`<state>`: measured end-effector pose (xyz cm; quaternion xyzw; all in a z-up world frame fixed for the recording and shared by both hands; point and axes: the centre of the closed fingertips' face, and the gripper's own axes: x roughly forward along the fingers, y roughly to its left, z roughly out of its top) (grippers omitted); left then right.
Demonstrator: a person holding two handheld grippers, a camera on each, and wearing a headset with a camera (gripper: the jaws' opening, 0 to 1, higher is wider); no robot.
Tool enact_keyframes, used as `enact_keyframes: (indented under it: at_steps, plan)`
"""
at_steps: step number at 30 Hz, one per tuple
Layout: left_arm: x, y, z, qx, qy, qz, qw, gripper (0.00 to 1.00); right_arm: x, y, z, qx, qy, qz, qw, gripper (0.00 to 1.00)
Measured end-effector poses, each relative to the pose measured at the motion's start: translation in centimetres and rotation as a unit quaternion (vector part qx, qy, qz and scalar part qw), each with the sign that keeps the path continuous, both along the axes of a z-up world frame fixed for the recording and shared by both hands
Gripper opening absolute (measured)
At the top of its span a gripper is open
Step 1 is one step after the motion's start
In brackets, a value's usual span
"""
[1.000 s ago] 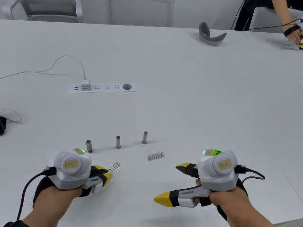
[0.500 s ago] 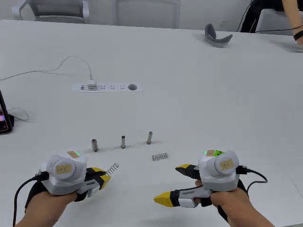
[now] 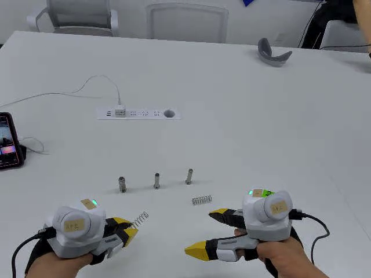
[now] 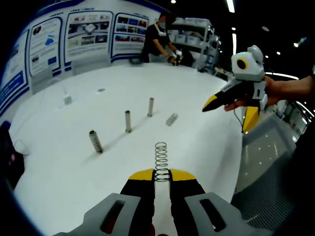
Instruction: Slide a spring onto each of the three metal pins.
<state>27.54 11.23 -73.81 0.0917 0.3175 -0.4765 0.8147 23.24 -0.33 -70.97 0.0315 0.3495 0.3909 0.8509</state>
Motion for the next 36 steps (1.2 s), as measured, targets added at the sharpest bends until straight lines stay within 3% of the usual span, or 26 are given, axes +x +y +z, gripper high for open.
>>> enact_keyframes:
  at_steps: [6, 13, 24, 36]
  plan:
    - [-0.4, -0.1, 0.7, -0.003, -0.006, -0.007, 1.0000, 0.10, 0.1, 0.8, 0.2, 0.012, 0.003, 0.005, 0.9999, 0.69]
    - [-1.0, -1.0, 1.8, -0.005, -0.016, -0.025, 0.9995, 0.10, 0.4, 1.9, 1.3, 0.063, 0.007, 0.000, 0.9980, 0.64]
    - [-2.3, -3.9, 3.0, -0.015, -0.028, -0.068, 0.9972, 0.10, 0.8, 1.8, 1.9, 0.087, 0.012, -0.011, 0.9961, 0.60]
    - [-3.6, -6.1, 3.6, -0.021, -0.033, -0.100, 0.9943, 0.10, 0.9, 2.4, 2.5, 0.117, 0.021, -0.012, 0.9928, 0.51]
